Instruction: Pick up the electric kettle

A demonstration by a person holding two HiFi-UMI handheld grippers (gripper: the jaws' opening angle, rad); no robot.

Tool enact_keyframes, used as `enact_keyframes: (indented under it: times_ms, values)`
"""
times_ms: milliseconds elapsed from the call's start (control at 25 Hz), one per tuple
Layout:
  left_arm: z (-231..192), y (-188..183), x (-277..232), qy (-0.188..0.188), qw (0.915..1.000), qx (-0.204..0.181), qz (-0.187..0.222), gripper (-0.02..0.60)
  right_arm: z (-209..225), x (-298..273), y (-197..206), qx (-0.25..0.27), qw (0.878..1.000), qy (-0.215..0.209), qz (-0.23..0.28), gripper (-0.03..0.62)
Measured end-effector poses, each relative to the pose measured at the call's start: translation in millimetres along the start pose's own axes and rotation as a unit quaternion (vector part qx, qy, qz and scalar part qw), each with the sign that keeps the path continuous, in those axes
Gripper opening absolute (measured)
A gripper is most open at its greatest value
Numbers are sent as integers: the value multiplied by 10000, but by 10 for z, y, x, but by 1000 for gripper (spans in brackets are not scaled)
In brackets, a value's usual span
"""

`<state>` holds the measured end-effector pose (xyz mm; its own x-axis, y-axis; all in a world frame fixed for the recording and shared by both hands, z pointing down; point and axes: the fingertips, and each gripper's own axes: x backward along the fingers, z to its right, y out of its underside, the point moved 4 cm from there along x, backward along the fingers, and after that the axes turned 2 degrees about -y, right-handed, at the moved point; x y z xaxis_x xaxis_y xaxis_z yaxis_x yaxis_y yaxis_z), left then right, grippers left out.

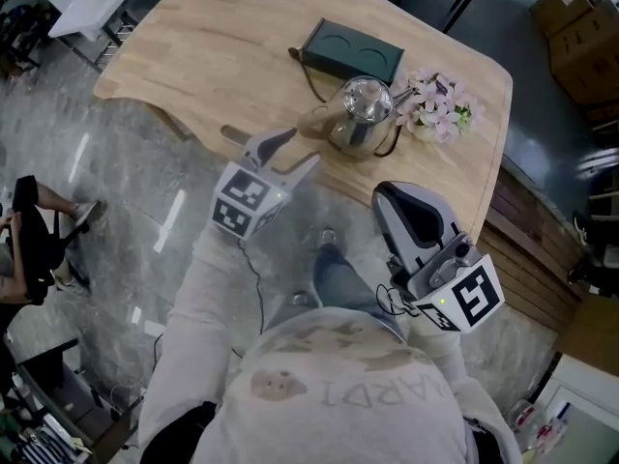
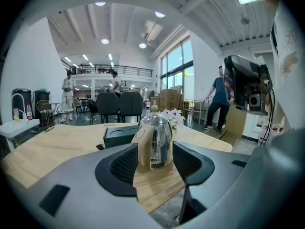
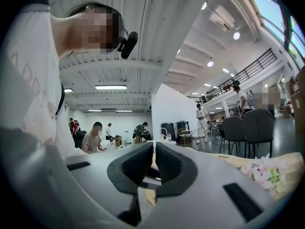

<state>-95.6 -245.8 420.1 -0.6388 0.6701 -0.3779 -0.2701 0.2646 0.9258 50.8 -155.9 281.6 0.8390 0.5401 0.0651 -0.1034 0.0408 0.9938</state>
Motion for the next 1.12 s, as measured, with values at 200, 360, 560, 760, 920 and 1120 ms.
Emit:
enact_keyframes:
  times_ms: [200, 360, 560, 760, 920, 1120]
  values:
    - [-122, 64, -130, 22, 9999, 39, -124, 207, 124, -37, 2, 7, 10000, 41, -42, 28]
    - [-195, 119, -230, 87, 9997, -26, -237, 210, 195, -56, 22, -5, 9999, 71, -91, 28]
    - [-267, 165, -322, 130, 9992, -87, -365, 213, 259, -78, 42, -37, 9999, 93, -125, 28]
    - [-322, 168, -400, 195, 9984, -106, -518, 215, 333, -106, 62, -58, 9998, 112, -154, 28]
    - [-365, 186, -475, 270, 9978, -135, -590, 216, 385, -123, 81, -76, 9997, 130, -179, 28]
    - [-386, 225, -573, 391, 9969, -176, -662, 216, 445, -136, 115, -92, 9995, 174, -237, 28]
